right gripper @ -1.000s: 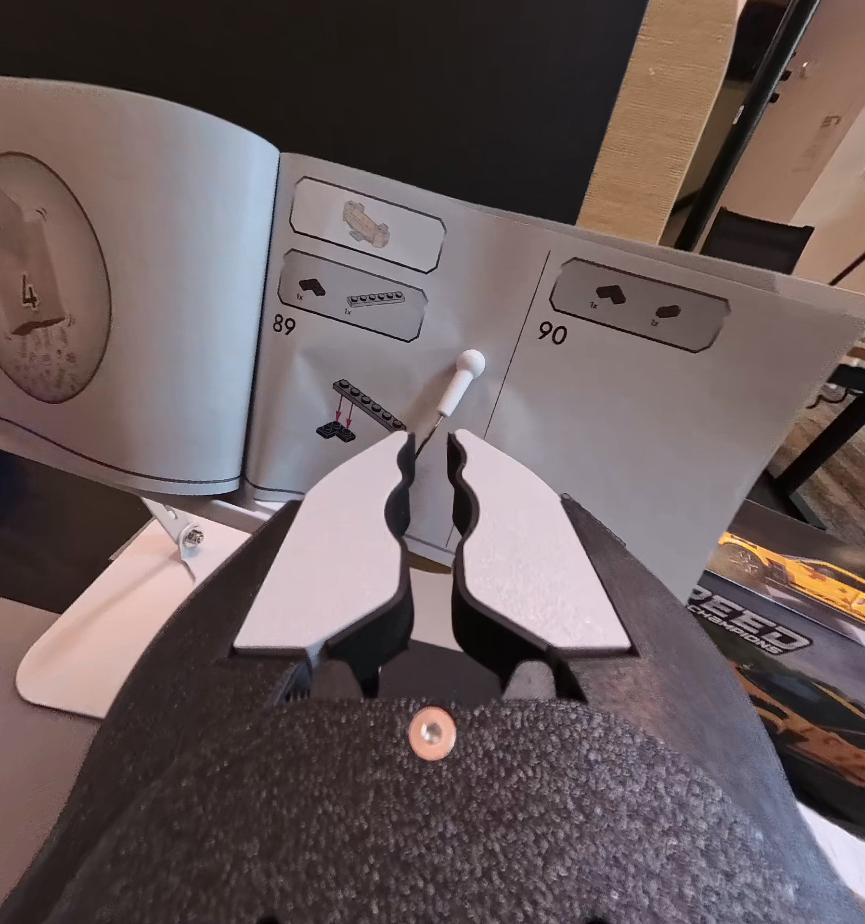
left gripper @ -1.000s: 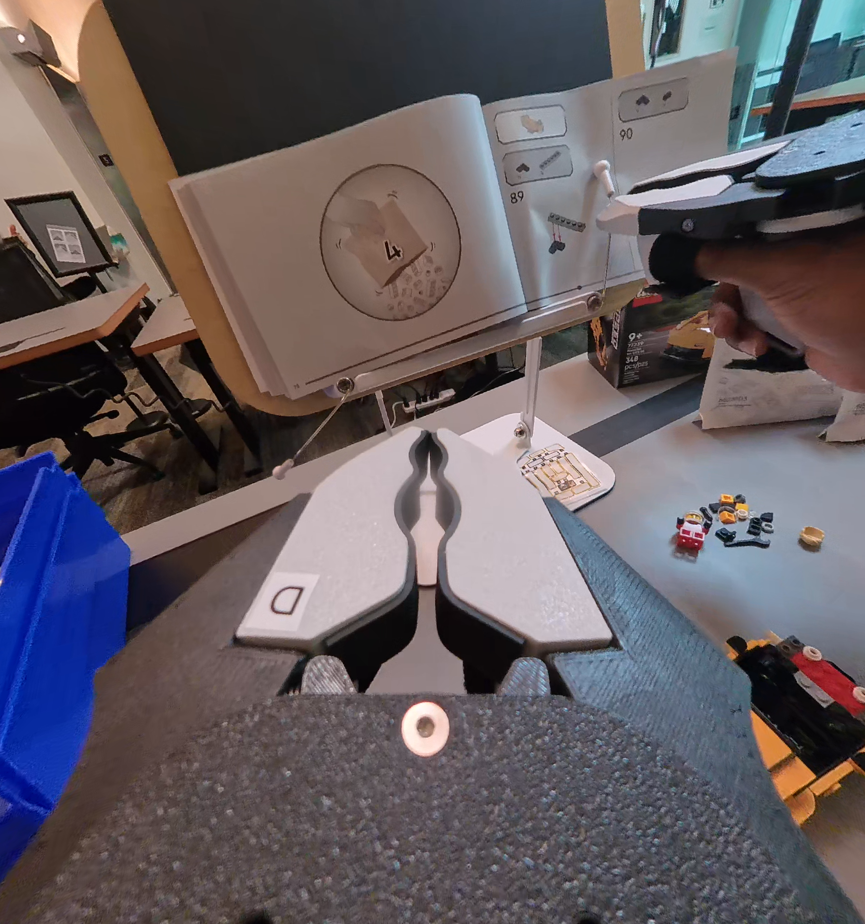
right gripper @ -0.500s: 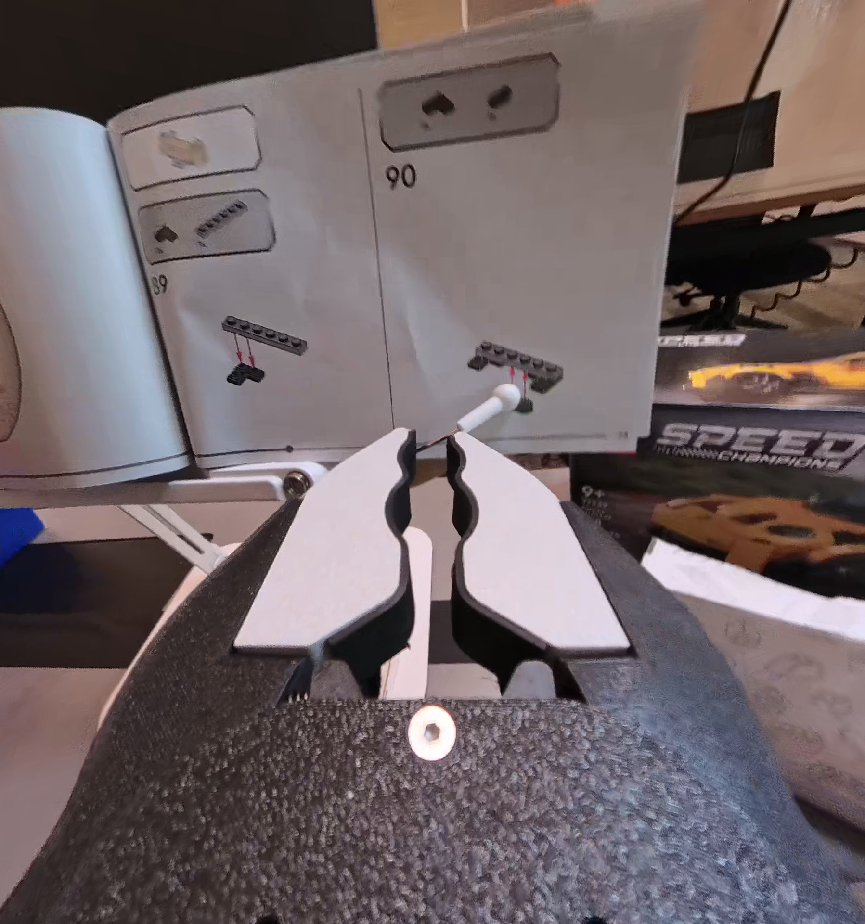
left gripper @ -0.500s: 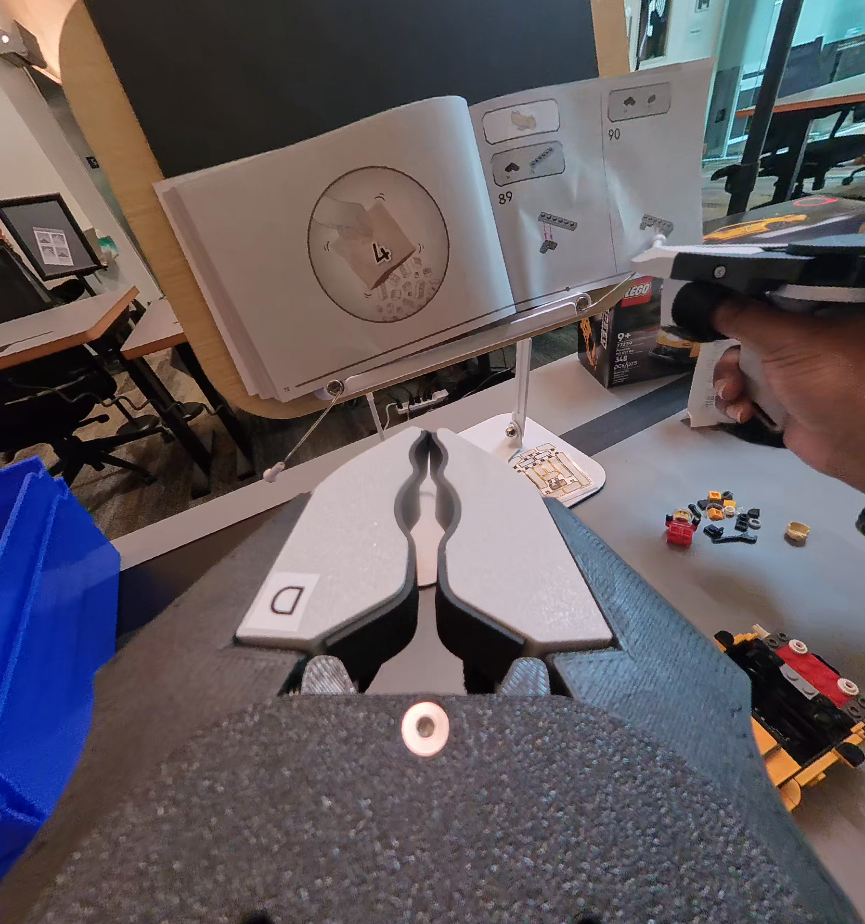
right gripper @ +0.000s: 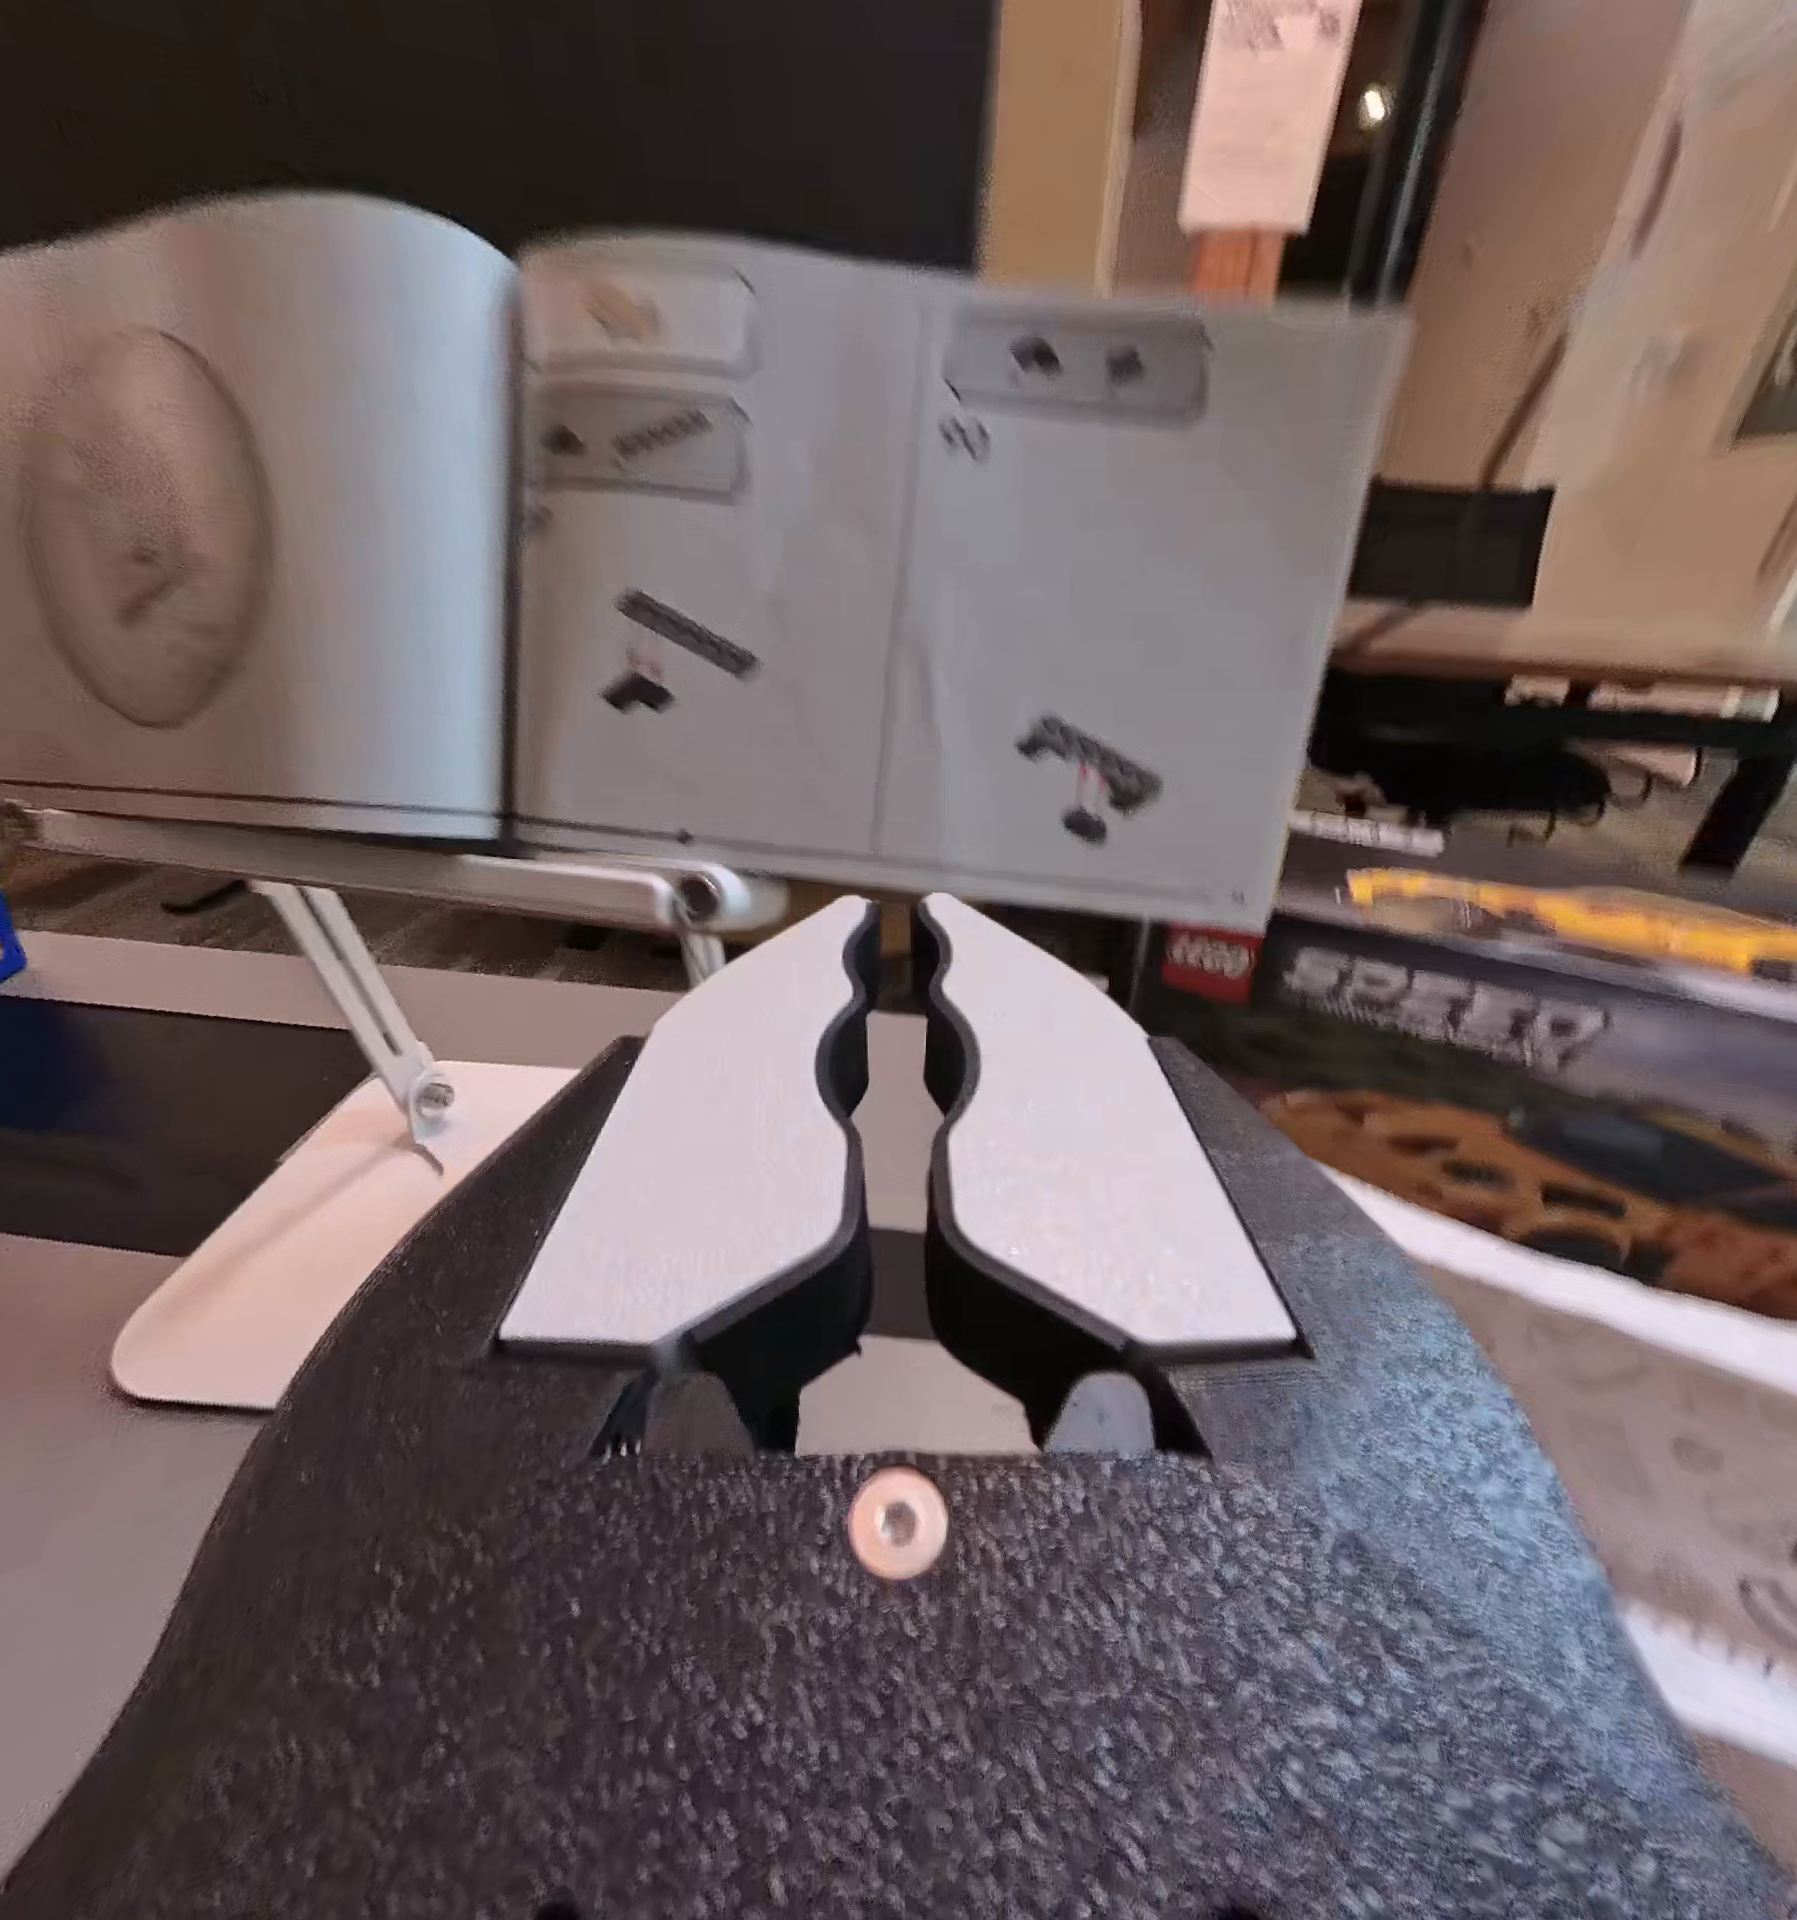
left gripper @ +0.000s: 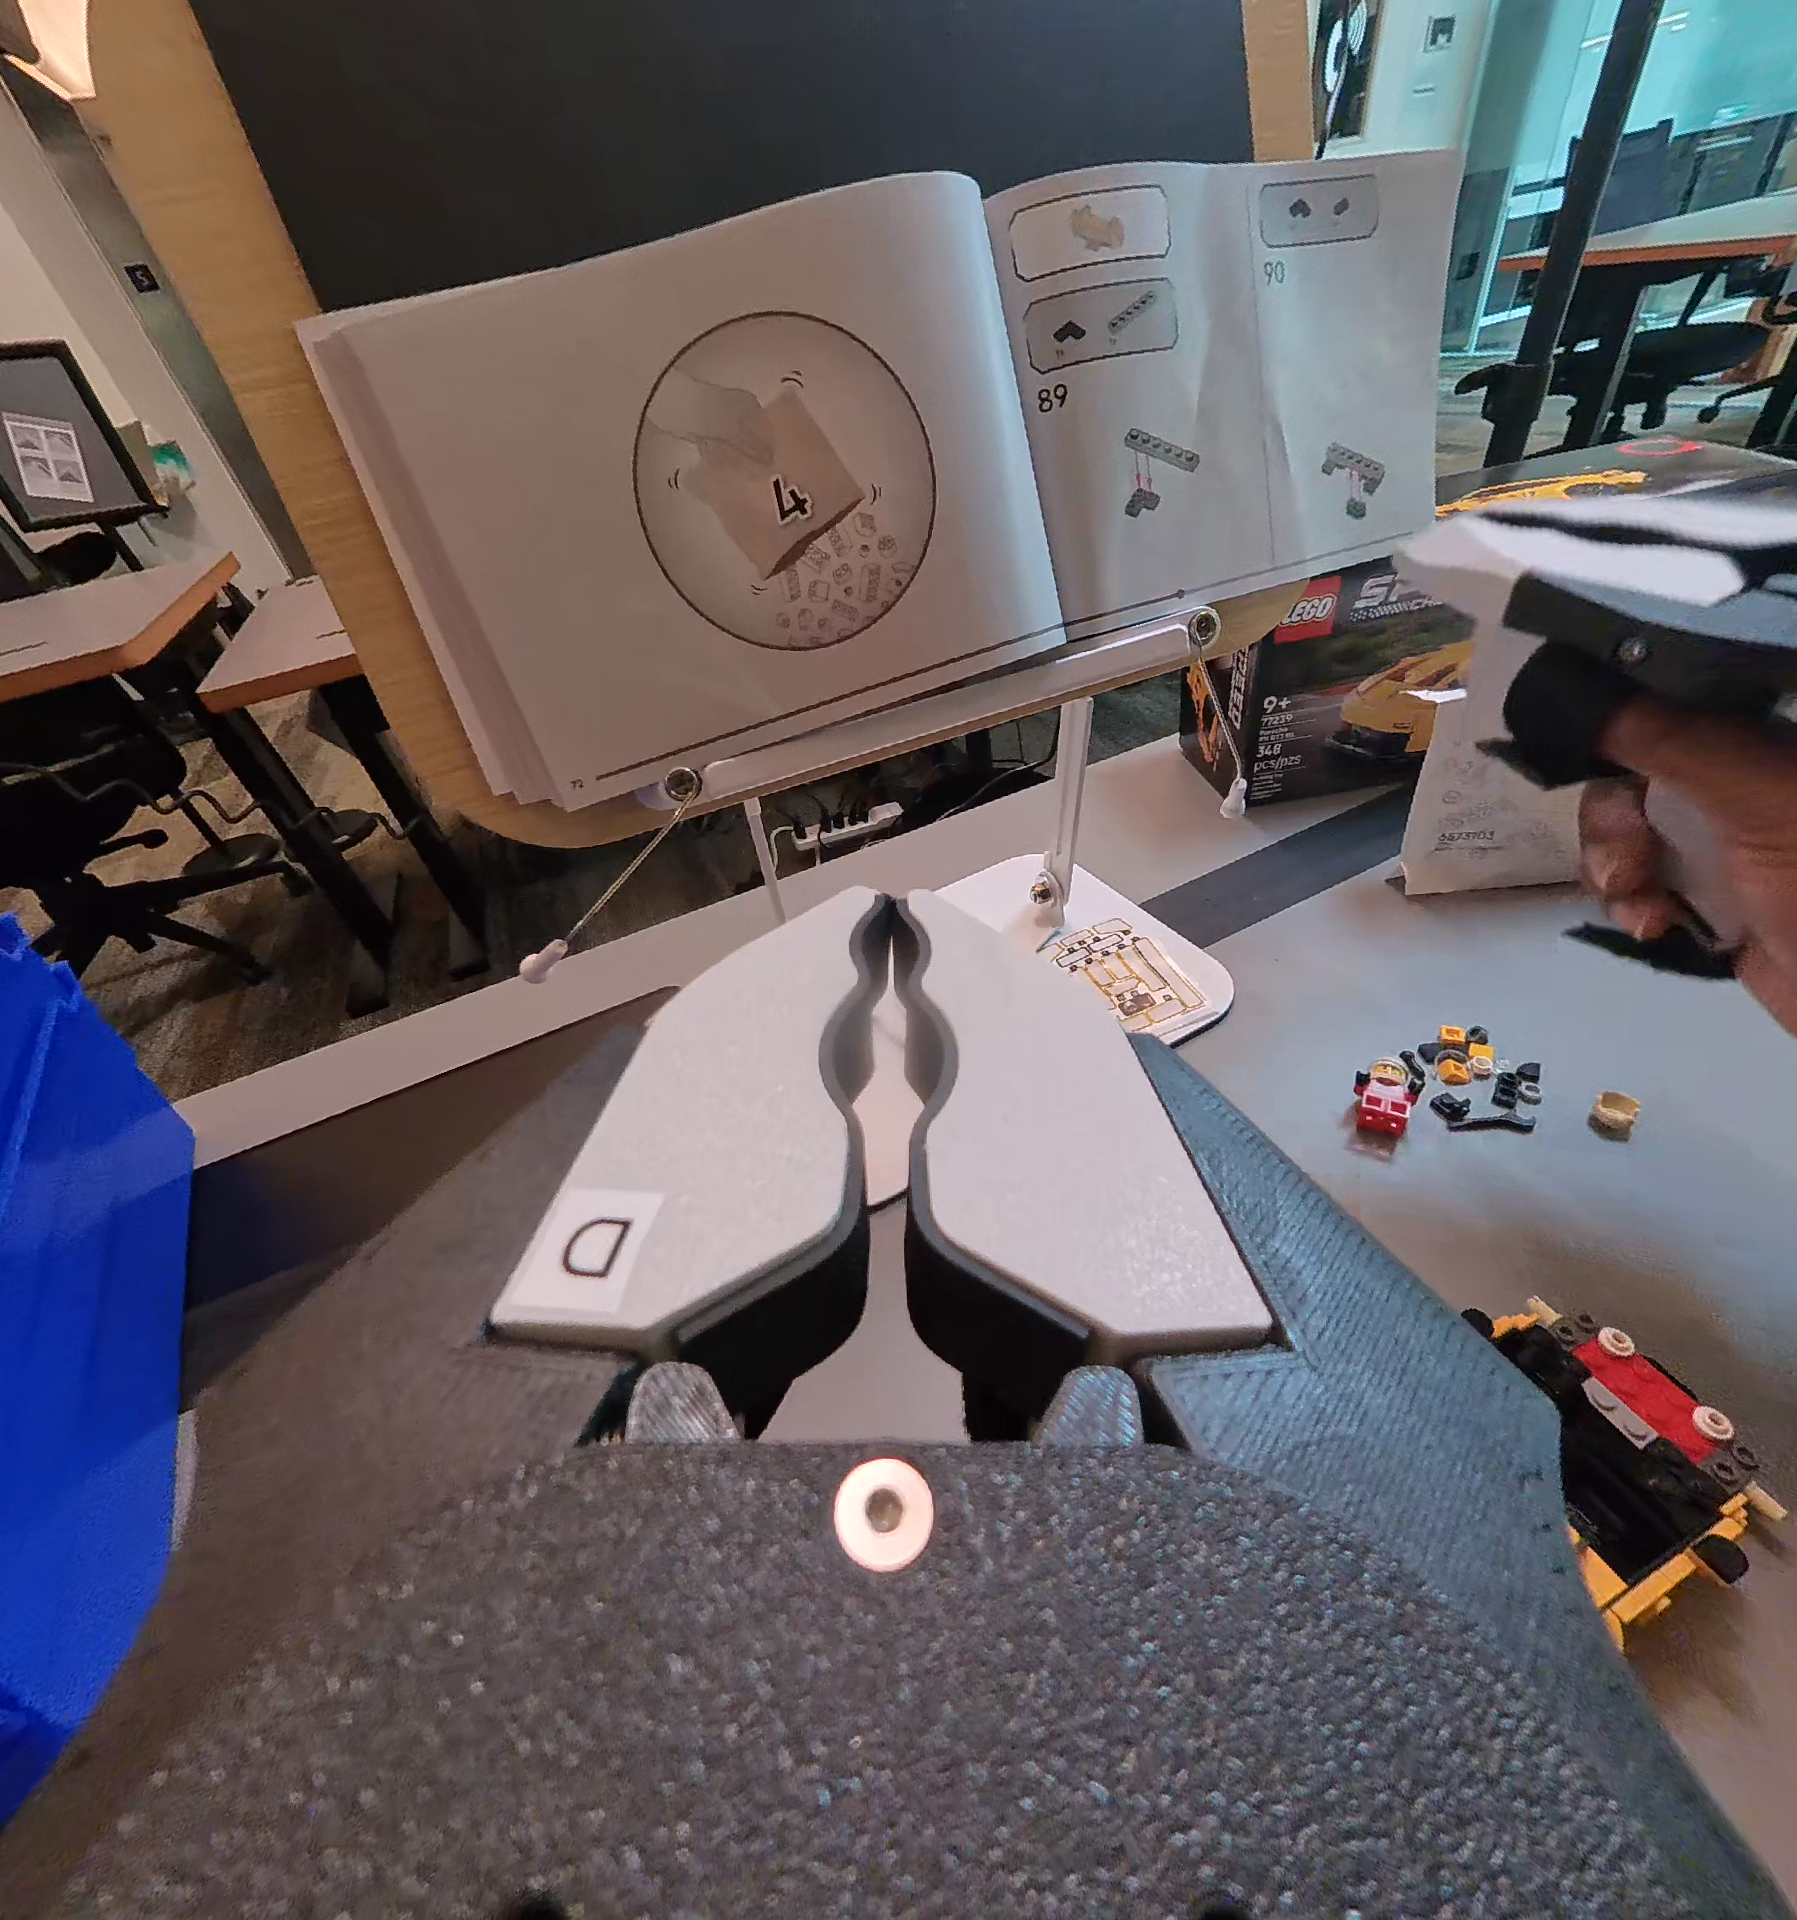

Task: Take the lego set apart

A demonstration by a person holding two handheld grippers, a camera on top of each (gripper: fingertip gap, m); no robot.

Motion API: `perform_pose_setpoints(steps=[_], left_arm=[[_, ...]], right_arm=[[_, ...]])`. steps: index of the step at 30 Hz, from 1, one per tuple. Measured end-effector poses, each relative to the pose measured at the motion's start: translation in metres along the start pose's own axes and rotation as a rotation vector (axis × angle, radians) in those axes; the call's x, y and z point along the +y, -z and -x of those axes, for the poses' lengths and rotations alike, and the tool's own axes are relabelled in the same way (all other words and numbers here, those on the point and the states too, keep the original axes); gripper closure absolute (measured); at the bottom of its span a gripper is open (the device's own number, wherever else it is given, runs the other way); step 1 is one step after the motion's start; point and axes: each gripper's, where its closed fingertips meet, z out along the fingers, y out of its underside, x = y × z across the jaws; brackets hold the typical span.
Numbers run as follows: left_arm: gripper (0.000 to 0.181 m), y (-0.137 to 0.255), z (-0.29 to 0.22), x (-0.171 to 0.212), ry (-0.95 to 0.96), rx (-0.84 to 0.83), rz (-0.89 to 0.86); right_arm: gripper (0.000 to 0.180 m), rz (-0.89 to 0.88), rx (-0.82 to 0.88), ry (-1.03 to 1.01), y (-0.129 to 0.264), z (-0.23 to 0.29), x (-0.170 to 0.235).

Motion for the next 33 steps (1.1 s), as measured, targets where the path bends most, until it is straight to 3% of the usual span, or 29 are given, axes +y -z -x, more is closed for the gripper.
perform_pose_setpoints(steps=[3, 7, 8, 12, 15, 22, 29, 33], left_arm=[[0.181, -0.001, 0.000, 0.001, -0.003, 0.001, 0.004], [0.181, -0.001, 0.002, 0.004, 0.008, -0.001, 0.009], [0.181, -0.002, 0.003, 0.004, 0.011, -0.002, 0.011], [0.181, -0.001, 0.006, 0.005, 0.021, -0.001, 0.012], [0.181, -0.001, 0.008, 0.006, 0.026, -0.001, 0.013], [0.181, -0.002, 0.018, 0.012, 0.069, 0.002, 0.017], [0.181, -0.008, 0.006, 0.020, 0.042, 0.020, 0.040], [0.181, -0.012, 0.000, 0.024, 0.062, 0.041, 0.054]], right_arm=[[0.169, -0.031, -0.118, 0.157, -0.003, 0.037, -0.026], [0.157, -0.070, -0.202, 0.594, -0.014, 0.097, -0.042], [0.150, -0.044, -0.210, 0.667, -0.021, 0.110, -0.041], [0.087, 0.105, -0.194, 0.710, -0.053, 0.139, -0.039], [0.075, 0.146, -0.097, 0.726, -0.081, 0.137, -0.046], [0.142, 0.073, -0.050, 0.673, -0.082, 0.112, -0.063], [0.180, 0.019, -0.087, 0.557, -0.071, 0.088, -0.072], [0.180, 0.046, -0.094, 0.493, -0.070, 0.072, -0.067]])
